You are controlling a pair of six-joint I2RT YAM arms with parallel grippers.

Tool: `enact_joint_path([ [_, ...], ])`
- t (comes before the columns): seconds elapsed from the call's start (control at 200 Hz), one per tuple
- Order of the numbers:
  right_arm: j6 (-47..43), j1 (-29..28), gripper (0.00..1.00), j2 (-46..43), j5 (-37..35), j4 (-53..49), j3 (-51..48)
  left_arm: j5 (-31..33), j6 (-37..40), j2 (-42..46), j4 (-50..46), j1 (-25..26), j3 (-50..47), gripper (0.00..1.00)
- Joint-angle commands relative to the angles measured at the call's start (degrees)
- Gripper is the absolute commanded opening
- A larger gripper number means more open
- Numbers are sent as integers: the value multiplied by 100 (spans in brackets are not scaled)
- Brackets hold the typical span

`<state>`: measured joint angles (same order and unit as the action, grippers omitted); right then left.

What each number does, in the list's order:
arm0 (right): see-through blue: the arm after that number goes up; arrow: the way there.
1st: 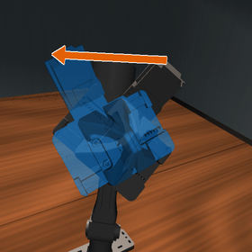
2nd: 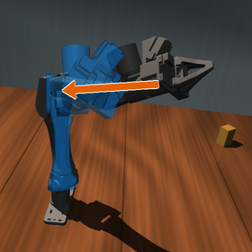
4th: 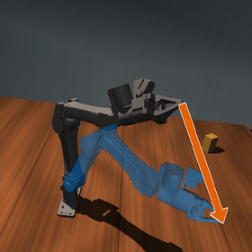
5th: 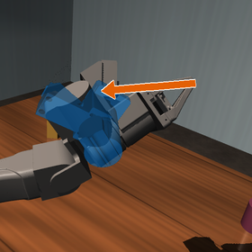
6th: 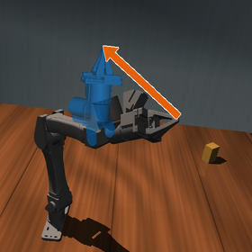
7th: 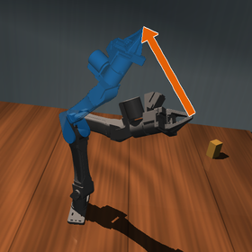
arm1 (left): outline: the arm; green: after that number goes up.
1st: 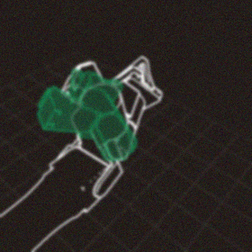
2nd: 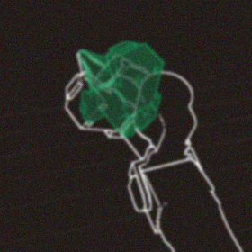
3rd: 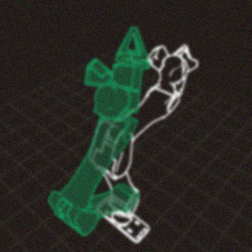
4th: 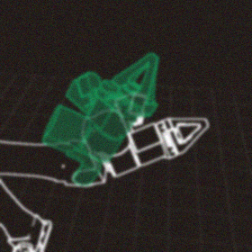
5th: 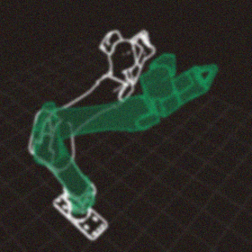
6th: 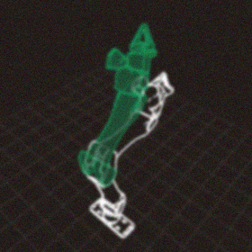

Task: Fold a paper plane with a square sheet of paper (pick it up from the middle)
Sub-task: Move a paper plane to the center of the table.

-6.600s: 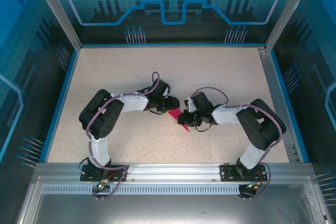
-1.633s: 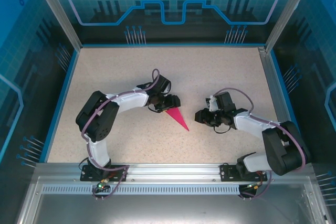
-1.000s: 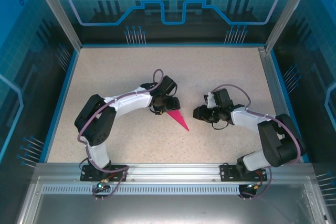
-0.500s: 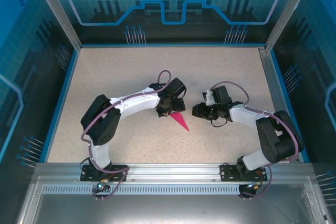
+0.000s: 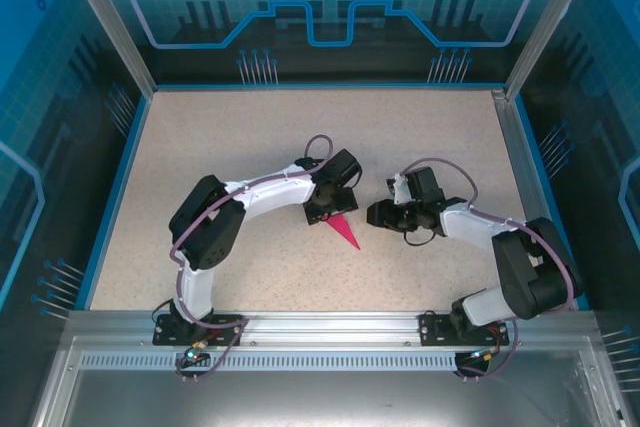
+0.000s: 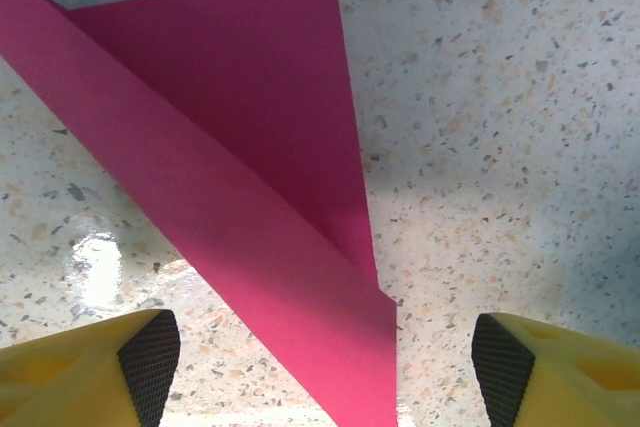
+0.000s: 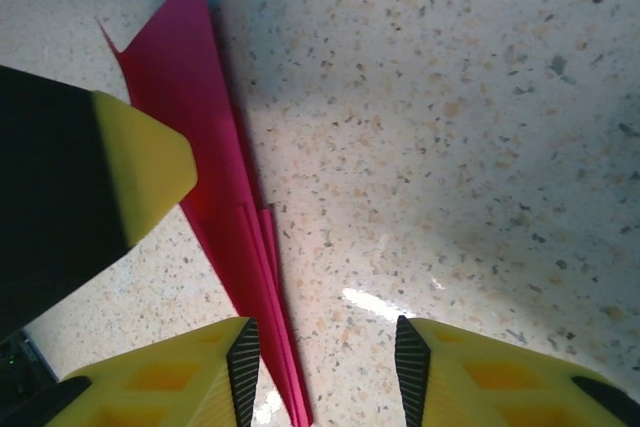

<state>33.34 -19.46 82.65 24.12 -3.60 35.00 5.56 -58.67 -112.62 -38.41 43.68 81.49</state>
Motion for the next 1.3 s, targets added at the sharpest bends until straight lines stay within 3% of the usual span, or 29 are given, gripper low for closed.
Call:
enact_joint_path([
  [0.0, -109, -12, 44, -105, 165, -141, -82, -3, -144, 0, -267, 39, 112, 77],
  [0.46, -75, -258, 44, 226, 189, -221, 275, 90, -162, 529, 32, 31, -598, 42],
  [0.73, -108, -562, 44, 509, 109, -210, 563, 292, -188, 1162, 306, 26, -1256, 39],
  [1.03, -253, -748, 46, 1003, 342, -185, 929, 270, -126, 1226, 430, 31, -1518, 20],
  [1.296, -384, -884, 48, 1559, 409, -256, 1310, 270, -133, 1320, 473, 29, -1731, 18],
])
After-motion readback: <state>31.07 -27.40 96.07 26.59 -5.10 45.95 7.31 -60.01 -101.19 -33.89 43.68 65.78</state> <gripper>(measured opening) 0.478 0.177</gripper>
